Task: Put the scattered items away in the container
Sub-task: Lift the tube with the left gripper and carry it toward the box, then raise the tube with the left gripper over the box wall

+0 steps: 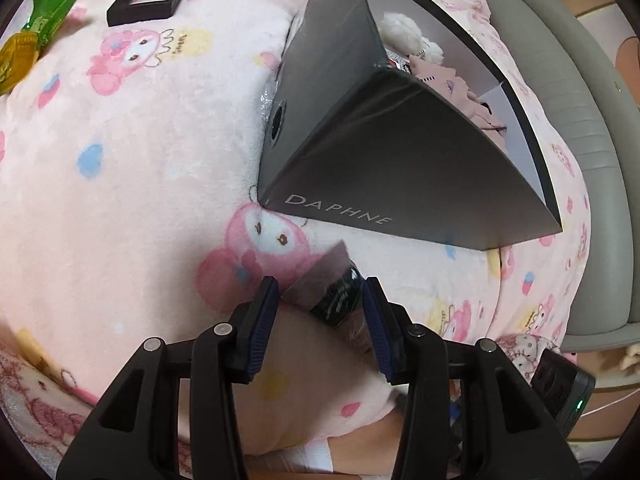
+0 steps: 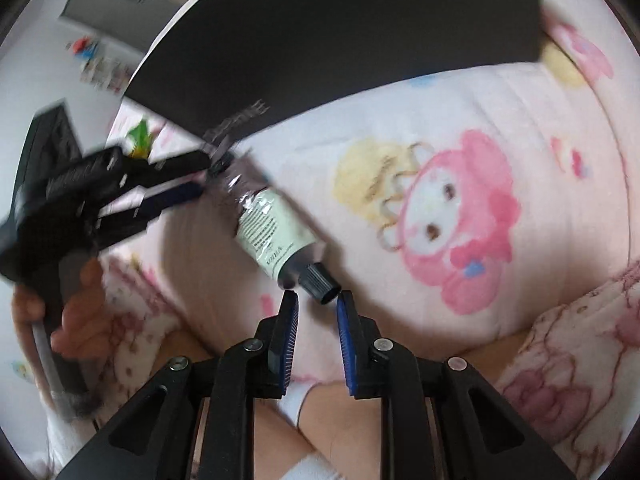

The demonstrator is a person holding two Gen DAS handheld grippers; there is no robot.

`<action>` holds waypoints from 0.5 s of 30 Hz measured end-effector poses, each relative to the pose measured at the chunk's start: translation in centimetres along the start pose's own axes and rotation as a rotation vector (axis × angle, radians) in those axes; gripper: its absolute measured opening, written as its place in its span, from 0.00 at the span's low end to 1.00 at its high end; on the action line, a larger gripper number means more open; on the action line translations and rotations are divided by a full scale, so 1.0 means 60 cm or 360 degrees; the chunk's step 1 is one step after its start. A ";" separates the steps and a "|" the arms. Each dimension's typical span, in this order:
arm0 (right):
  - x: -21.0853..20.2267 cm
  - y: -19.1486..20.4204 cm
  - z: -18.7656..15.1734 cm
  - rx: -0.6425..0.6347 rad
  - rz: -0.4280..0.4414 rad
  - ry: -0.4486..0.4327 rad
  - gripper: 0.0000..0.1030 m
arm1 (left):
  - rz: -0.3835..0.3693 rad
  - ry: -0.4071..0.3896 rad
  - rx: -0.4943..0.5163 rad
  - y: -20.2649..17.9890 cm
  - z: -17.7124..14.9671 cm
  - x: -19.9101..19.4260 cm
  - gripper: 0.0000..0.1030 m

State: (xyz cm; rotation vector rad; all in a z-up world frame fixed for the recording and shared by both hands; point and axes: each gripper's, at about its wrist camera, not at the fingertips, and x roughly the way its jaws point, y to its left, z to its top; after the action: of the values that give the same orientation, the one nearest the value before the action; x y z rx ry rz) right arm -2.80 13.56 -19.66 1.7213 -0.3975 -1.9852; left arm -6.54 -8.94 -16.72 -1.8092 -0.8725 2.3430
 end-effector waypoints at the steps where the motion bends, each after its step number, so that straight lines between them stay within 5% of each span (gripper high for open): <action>1: -0.008 -0.002 0.001 0.0019 -0.0003 -0.0039 0.16 | -0.0009 0.0008 0.0032 -0.005 -0.003 -0.002 0.43; 4: -0.057 0.010 0.006 -0.0013 -0.0083 -0.0265 0.18 | -0.0177 0.0070 0.0135 -0.024 -0.018 -0.008 0.43; 6: -0.086 0.013 0.006 -0.0017 -0.0093 -0.0376 0.18 | -0.0121 0.0043 0.0145 -0.027 -0.019 -0.009 0.43; 8: -0.098 -0.002 0.020 -0.0009 -0.0110 -0.0371 0.18 | -0.0017 -0.0012 0.0099 -0.026 -0.014 -0.010 0.43; 15: -0.109 -0.029 0.037 -0.0003 -0.0160 -0.0418 0.19 | -0.0134 0.0118 0.0104 -0.027 -0.019 0.015 0.43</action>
State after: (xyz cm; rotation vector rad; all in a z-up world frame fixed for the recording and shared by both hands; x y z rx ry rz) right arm -4.65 18.28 -14.64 1.5087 -0.4031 -2.2930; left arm -6.24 -6.76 -16.91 -1.7849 -0.8352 2.2123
